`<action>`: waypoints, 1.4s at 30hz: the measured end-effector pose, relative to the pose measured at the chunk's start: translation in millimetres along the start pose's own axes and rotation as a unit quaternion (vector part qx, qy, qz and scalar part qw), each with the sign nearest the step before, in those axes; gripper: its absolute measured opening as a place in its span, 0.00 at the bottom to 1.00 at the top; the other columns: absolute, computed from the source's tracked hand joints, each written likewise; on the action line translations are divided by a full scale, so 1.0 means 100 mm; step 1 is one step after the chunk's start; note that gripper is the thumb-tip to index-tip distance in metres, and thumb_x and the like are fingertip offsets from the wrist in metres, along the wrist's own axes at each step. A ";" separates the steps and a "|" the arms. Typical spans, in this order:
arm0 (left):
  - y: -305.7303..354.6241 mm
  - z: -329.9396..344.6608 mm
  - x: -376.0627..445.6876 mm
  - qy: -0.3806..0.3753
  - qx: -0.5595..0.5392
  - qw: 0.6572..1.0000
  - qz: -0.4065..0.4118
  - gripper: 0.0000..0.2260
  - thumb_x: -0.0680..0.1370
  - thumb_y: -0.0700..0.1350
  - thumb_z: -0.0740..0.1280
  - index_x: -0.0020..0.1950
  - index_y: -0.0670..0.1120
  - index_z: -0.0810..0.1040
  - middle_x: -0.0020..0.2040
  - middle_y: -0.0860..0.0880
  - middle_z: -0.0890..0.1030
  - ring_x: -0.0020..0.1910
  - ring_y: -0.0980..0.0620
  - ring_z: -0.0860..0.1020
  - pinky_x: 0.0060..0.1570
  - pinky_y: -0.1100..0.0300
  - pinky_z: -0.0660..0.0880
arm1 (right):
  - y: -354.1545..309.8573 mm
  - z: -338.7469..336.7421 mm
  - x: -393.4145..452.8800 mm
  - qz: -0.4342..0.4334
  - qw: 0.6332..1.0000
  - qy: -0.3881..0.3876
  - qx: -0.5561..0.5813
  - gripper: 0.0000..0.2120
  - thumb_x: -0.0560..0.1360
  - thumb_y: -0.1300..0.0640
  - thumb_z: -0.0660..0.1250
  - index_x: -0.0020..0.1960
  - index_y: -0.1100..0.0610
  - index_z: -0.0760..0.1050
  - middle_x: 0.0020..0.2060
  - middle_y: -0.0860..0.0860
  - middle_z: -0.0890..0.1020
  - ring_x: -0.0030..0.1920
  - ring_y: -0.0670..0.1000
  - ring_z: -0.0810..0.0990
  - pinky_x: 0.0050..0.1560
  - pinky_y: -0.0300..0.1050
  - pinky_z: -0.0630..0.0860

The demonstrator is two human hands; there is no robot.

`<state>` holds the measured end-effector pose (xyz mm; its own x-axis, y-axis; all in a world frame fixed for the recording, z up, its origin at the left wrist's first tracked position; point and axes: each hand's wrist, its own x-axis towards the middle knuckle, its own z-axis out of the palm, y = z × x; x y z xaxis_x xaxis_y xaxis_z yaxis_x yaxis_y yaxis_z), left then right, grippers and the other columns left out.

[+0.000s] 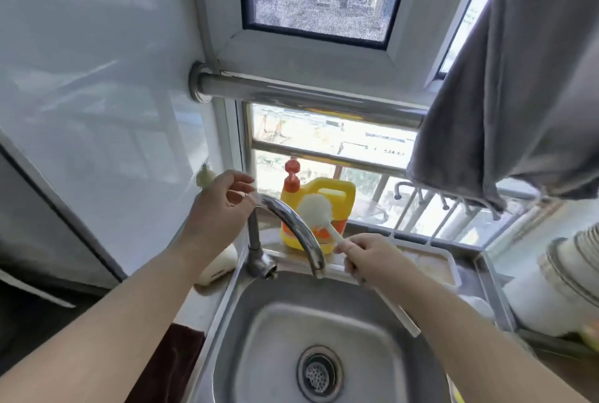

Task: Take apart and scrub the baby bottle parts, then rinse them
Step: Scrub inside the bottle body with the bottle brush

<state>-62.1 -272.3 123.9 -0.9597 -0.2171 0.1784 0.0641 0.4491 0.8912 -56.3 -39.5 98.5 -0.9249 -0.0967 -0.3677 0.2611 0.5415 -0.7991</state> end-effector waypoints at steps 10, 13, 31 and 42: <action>0.13 0.34 0.71 -0.220 0.018 0.975 0.001 0.13 0.83 0.50 0.53 0.58 0.53 0.77 0.60 0.55 0.74 0.63 0.57 0.69 0.58 0.63 0.63 | -0.36 0.05 0.45 0.031 0.993 -0.060 0.092 0.10 0.79 0.59 0.62 0.46 0.62 0.80 0.34 0.52 0.81 0.24 0.44 0.71 0.25 0.36 0.69; 0.05 0.39 0.81 -0.263 0.007 0.964 -0.023 0.23 0.83 0.55 0.45 0.65 0.49 0.75 0.66 0.54 0.73 0.65 0.60 0.65 0.61 0.61 0.57 | -0.35 0.04 0.49 0.034 0.991 -0.074 0.103 0.11 0.79 0.58 0.62 0.47 0.64 0.80 0.35 0.55 0.79 0.24 0.45 0.69 0.24 0.36 0.67; -0.16 0.34 0.96 -0.326 0.066 0.943 0.017 0.24 0.68 0.49 0.62 0.64 0.62 0.72 0.68 0.65 0.68 0.68 0.54 0.69 0.66 0.51 0.68 | -0.25 -0.09 0.61 0.026 0.984 -0.100 0.147 0.09 0.80 0.58 0.60 0.53 0.60 0.78 0.33 0.51 0.78 0.24 0.44 0.68 0.23 0.35 0.64; -0.19 0.31 1.03 -0.327 0.080 0.941 0.041 0.21 0.69 0.49 0.61 0.61 0.65 0.72 0.68 0.63 0.70 0.65 0.56 0.71 0.66 0.54 0.67 | -0.26 -0.15 0.61 0.029 0.981 -0.133 0.136 0.08 0.80 0.59 0.61 0.50 0.60 0.78 0.31 0.51 0.76 0.25 0.45 0.66 0.23 0.34 0.63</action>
<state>-170.5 -276.1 112.4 -0.9197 0.3804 -0.0970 0.1541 0.5771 0.8020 -123.9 -47.4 104.0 -0.8111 -0.3072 -0.4978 0.4083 0.3121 -0.8579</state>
